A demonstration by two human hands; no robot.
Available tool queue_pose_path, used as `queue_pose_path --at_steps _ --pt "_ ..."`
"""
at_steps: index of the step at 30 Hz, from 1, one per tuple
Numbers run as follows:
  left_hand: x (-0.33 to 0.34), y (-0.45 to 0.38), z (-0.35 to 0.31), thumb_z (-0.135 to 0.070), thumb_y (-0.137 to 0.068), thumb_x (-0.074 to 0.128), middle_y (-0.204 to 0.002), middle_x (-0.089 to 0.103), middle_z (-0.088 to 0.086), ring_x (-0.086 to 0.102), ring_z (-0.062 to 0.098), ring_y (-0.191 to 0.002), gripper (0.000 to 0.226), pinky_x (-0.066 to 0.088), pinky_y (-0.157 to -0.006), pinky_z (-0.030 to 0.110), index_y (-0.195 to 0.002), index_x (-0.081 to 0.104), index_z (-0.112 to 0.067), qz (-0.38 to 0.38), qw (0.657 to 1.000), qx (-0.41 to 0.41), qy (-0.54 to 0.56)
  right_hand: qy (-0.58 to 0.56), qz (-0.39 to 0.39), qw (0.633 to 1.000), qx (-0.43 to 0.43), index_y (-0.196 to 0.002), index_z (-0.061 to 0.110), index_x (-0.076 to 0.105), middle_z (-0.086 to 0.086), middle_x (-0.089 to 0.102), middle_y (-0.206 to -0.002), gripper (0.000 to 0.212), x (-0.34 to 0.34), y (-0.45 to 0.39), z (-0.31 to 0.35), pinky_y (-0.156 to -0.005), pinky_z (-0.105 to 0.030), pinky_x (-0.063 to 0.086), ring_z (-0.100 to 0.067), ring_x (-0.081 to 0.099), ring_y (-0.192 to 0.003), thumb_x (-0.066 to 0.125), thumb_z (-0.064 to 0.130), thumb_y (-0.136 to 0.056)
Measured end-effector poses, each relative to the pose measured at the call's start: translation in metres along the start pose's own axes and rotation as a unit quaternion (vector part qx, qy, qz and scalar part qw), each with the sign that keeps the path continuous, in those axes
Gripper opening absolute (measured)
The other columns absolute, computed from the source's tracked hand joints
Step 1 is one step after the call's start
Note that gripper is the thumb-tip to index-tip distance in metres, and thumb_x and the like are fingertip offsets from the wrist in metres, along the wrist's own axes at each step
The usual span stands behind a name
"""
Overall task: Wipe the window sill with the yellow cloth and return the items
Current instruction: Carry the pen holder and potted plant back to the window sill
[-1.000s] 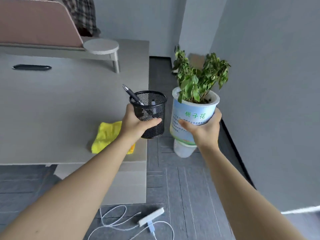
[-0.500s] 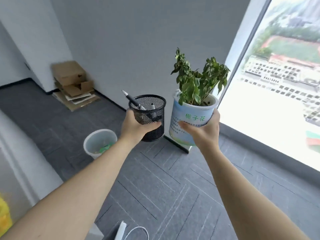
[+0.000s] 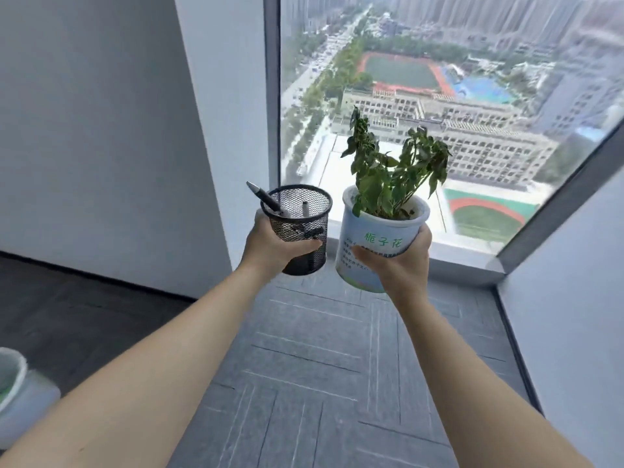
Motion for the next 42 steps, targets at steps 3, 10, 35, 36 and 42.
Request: queue_pose_path --at_steps 3,10,35,36,42 --pt "0.057 -0.034 -0.01 -0.038 -0.041 0.081 -0.117 0.057 0.009 0.054 0.025 -0.109 0.079 0.047 -0.092 0.041 -0.105 0.042 -0.011 0.025 1.0 0.004 -0.005 0.006 -0.031 0.999 0.001 -0.122 0.014 0.035 0.004 0.049 -0.107 0.084 -0.043 -0.046 -0.018 -0.064 -0.004 0.048 -0.005 0.052 -0.093 0.084 0.0 -0.055" --pt "0.152 -0.118 -0.012 -0.025 -0.058 0.082 -0.122 0.052 0.007 0.049 0.023 -0.112 0.076 0.041 -0.094 0.036 -0.119 0.039 -0.009 0.062 0.998 -0.013 -0.01 0.01 -0.067 0.997 0.048 -0.129 0.009 0.031 0.0 0.046 -0.115 0.089 -0.094 -0.14 -0.065 -0.074 -0.023 0.046 -0.018 0.048 -0.104 0.084 0.001 -0.057" --pt "0.432 -0.557 0.158 -0.03 -0.038 0.084 -0.115 0.057 0.004 0.054 0.023 -0.11 0.095 0.044 -0.096 0.038 -0.12 0.039 -0.012 0.06 0.993 -0.091 -0.048 0.055 -0.074 0.985 0.147 -0.131 0.011 0.029 0.004 0.044 -0.119 0.093 -0.085 -0.564 -0.392 -0.07 0.003 0.045 -0.012 0.047 -0.108 0.085 0.004 -0.057" --pt "0.443 -0.57 0.175 -0.028 -0.04 0.084 -0.116 0.057 0.004 0.054 0.023 -0.111 0.093 0.044 -0.096 0.037 -0.12 0.039 -0.012 0.058 0.993 -0.093 -0.046 0.055 -0.072 0.984 0.153 -0.131 0.012 0.029 0.003 0.045 -0.119 0.093 -0.083 -0.575 -0.415 -0.069 0.003 0.045 -0.012 0.047 -0.108 0.085 0.004 -0.057" --pt "0.505 -0.64 0.304 -0.032 -0.039 0.081 -0.117 0.06 0.004 0.055 0.02 -0.108 0.092 0.043 -0.096 0.035 -0.12 0.041 -0.014 0.063 0.992 -0.099 -0.05 0.062 -0.082 0.981 0.164 -0.132 0.013 0.028 0.004 0.044 -0.12 0.094 -0.062 -0.62 -0.565 -0.075 -0.002 0.047 -0.011 0.047 -0.11 0.085 0.008 -0.058"
Point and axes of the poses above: each hand's wrist, its own y-axis away from the middle knuckle, its own x-axis out of the palm, z = x × y, the point moved 2 cm from there along -y, towards the middle knuckle
